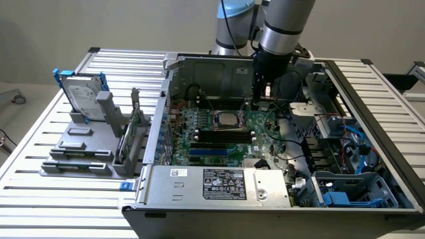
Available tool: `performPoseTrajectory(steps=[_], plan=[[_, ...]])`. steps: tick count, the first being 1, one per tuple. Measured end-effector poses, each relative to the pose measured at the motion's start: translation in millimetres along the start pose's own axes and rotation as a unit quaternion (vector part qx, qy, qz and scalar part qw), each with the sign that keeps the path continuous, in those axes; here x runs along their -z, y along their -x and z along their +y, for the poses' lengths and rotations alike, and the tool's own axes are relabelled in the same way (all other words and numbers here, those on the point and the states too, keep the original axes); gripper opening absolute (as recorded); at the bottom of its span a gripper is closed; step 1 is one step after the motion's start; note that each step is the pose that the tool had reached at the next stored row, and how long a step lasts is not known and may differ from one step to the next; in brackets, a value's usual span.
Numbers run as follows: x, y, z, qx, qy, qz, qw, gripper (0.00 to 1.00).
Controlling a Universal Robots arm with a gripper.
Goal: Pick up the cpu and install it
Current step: 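Close the cpu cover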
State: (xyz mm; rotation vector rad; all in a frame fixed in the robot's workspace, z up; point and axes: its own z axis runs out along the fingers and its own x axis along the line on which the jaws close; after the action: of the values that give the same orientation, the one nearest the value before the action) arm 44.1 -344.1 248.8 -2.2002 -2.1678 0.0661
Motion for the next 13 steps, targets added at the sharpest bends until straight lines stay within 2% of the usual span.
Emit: performPoseTrajectory(steps=[7,11,13], plan=[[-0.5,2.7,-9.0,0.0,-0.0232,-0.0004,0.9997,0.11],[-1.0,4.3,-13.4,0.0,-0.0367,0.0004,0.9993,0.11],[-1.4,5.0,-15.4,0.0,-0.0425,0.001,0.9991,0.11]])
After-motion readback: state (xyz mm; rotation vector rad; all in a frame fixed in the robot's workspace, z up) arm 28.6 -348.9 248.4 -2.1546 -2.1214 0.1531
